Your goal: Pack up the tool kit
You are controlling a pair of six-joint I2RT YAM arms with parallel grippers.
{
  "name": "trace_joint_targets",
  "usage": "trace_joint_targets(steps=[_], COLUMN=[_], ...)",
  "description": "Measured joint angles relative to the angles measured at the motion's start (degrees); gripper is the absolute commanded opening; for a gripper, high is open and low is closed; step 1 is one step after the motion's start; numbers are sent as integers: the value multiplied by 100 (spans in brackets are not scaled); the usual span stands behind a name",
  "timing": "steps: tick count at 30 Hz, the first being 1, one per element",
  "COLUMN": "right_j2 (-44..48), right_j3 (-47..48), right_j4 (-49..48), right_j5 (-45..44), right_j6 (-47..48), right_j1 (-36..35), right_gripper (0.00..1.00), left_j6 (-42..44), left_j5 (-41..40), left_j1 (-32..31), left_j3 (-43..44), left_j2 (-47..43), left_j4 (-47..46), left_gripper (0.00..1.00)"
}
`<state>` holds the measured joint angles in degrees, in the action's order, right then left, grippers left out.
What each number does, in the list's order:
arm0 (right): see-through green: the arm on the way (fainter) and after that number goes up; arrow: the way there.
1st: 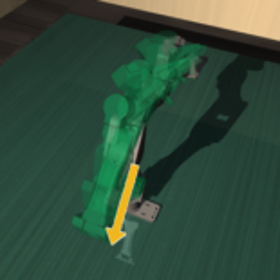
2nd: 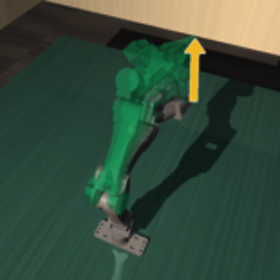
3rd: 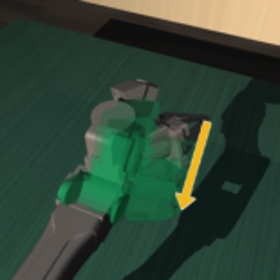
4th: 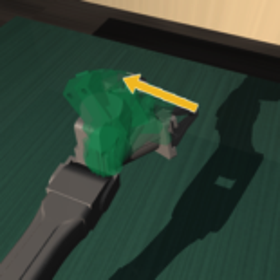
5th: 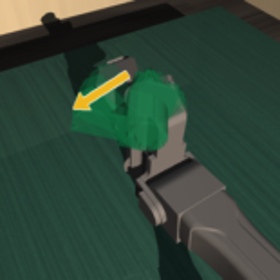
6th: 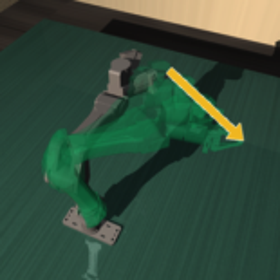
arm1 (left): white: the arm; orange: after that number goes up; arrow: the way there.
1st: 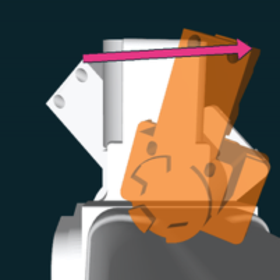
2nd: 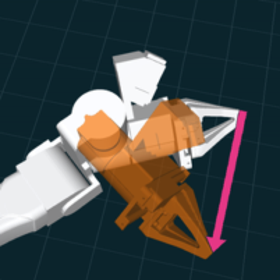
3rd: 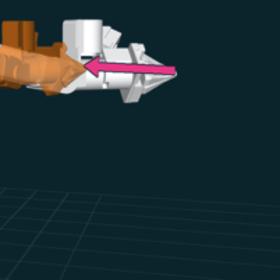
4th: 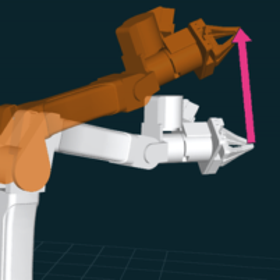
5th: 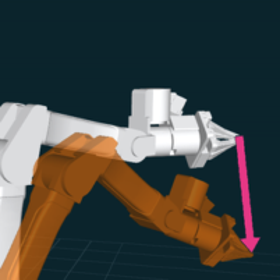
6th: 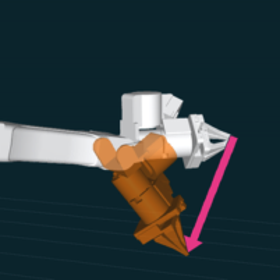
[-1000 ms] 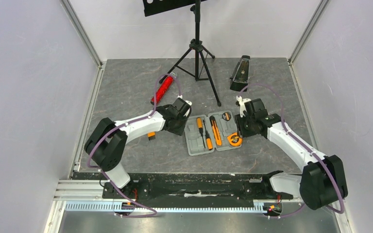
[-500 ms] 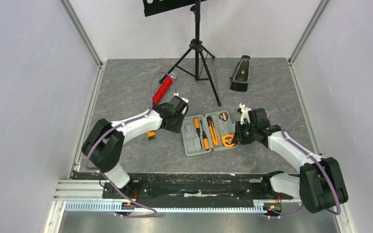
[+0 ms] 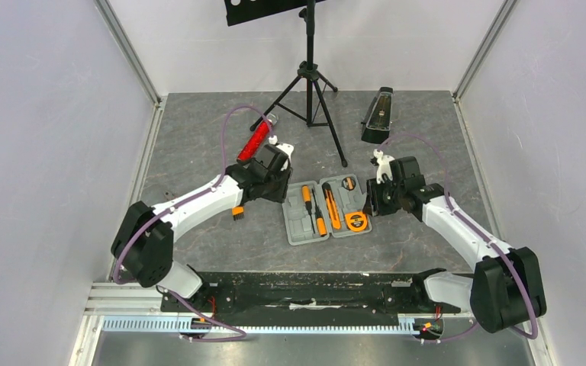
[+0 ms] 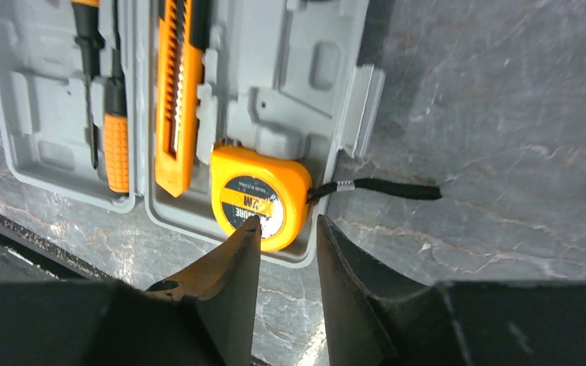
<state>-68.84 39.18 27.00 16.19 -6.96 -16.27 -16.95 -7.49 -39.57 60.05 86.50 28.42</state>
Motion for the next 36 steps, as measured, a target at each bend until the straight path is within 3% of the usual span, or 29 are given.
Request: trace_joint_targets(steps=[6, 24, 36], right_j2=[11, -271, 9], right_j3=[195, -529, -433], right_j4=[-26, -662, -555], right_j5=[26, 153, -282], right_j6=[162, 146, 74], right_j1=[0, -68, -295], right_gripper=[22, 15, 33], left_j6=[-11, -551, -1036], left_j5=[317, 1558, 2068], left_j1=[-433, -1233, -1241], left_j3=[260, 1241, 1943], left_j2=[-13, 1335, 1886], left_j4=[-229, -1045, -1056], left_gripper=[46, 37, 34])
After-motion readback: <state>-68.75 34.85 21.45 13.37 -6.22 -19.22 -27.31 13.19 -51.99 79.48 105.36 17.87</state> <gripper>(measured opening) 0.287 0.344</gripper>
